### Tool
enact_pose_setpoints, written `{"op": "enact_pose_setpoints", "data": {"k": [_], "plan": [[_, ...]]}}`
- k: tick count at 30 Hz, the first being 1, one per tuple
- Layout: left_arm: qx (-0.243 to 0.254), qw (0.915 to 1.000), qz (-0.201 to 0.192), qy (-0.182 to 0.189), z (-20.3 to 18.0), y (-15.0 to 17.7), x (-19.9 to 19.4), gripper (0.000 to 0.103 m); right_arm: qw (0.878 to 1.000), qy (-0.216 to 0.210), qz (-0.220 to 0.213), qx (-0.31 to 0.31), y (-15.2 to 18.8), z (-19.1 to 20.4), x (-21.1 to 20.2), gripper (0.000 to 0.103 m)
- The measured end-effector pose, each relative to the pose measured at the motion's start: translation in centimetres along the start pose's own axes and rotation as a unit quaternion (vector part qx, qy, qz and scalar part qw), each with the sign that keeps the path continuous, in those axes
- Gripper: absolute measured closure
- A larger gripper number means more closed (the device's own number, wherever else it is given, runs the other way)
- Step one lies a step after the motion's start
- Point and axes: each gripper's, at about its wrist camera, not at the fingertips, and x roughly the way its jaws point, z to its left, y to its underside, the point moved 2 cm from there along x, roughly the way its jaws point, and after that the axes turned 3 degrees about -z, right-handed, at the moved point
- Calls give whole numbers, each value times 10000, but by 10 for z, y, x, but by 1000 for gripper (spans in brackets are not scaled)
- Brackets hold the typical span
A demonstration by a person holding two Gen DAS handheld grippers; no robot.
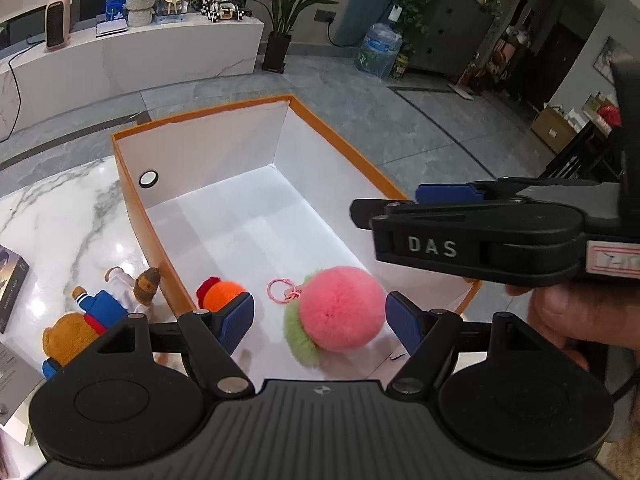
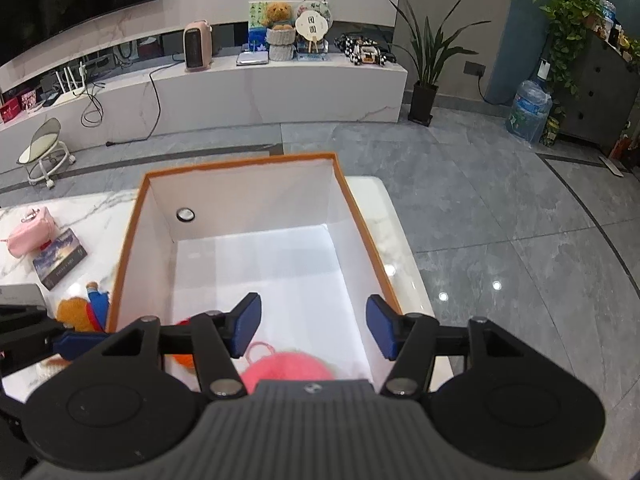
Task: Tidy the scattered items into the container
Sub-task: 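Open both tools to drop the orange and pom-pom into the box, then withdraw both tools from the box back toward the table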
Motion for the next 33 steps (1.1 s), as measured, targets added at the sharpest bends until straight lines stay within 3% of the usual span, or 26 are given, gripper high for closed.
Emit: {"op": "enact_pose_setpoints", "data": {"k": [13,33], "plan": [[-287,9985,-453,-62,42,-5,-48,17,9997,-17,-213,-89,-11,21,-3,39],[-963,9898,-651,-822,142,28,-123,17,9976,-302,-329,-522,-23,80,-3,37]]}}
